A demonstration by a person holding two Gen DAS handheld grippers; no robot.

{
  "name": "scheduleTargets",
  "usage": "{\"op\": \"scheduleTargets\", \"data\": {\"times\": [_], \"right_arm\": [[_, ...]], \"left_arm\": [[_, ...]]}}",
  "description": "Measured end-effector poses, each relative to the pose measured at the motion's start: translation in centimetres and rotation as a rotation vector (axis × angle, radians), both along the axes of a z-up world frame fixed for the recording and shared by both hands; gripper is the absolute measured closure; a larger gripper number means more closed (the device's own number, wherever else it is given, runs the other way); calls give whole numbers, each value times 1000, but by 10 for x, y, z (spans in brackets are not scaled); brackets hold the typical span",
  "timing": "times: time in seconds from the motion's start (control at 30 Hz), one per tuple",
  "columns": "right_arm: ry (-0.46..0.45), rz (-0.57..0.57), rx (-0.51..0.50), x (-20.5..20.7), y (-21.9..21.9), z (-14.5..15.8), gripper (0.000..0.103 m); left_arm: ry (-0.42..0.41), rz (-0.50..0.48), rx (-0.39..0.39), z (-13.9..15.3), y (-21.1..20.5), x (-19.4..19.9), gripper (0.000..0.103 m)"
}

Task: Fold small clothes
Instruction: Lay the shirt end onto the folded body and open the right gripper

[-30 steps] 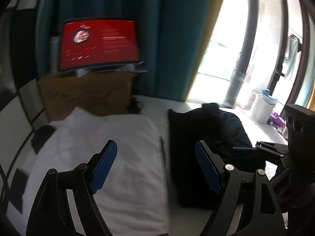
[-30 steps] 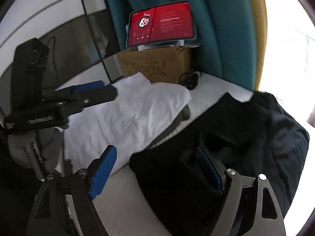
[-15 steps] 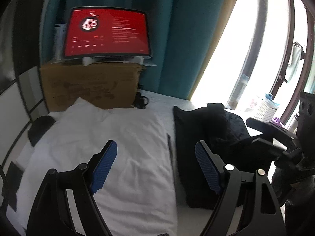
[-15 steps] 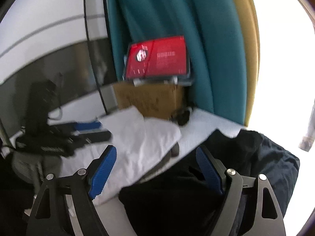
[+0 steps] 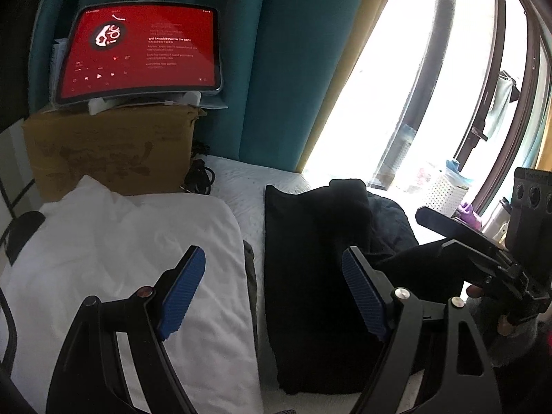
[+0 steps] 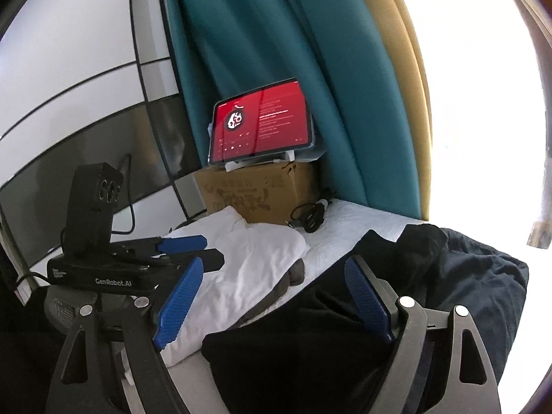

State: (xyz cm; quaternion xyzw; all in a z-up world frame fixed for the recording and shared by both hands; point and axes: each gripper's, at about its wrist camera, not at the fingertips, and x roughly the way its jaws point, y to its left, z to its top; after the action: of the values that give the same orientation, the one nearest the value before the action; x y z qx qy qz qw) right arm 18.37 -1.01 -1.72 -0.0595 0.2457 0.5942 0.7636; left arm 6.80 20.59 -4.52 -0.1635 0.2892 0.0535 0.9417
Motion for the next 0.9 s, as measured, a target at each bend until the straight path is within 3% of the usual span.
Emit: {"op": "scheduleTargets", "data": {"times": [0.2, 0.23, 0.27, 0.43, 0.5, 0.53, 0.6, 0.63, 0.67, 0.9], "right_arm": [[93, -17, -84, 22, 15, -14, 20], [98, -12, -89, 23, 16, -15, 62], [85, -22, -107, 23, 19, -17, 92], [111, -21, -117, 33, 28, -26, 92], [102, -12, -120, 33, 34, -29, 89], [92, -13, -122, 32, 36, -29, 81], [78, -9, -125, 30, 41, -29, 46], [74, -5, -118, 29, 42, -29, 13], [67, 1, -110, 27, 43, -27, 0], [2, -31, -123, 13, 26, -2, 0]], "left_arm": [[36, 11, -12, -14, 6, 12, 22], [40, 15, -15, -16, 8, 13, 22], [44, 17, -17, -18, 10, 14, 22], [67, 28, -30, -28, 18, 18, 22], [71, 31, -31, -30, 22, 19, 22], [72, 33, -32, -31, 24, 18, 22], [72, 39, -35, -32, 28, 17, 22], [71, 42, -37, -32, 30, 16, 22], [70, 44, -40, -32, 32, 16, 22], [59, 20, -40, -28, 29, 9, 22]]}}
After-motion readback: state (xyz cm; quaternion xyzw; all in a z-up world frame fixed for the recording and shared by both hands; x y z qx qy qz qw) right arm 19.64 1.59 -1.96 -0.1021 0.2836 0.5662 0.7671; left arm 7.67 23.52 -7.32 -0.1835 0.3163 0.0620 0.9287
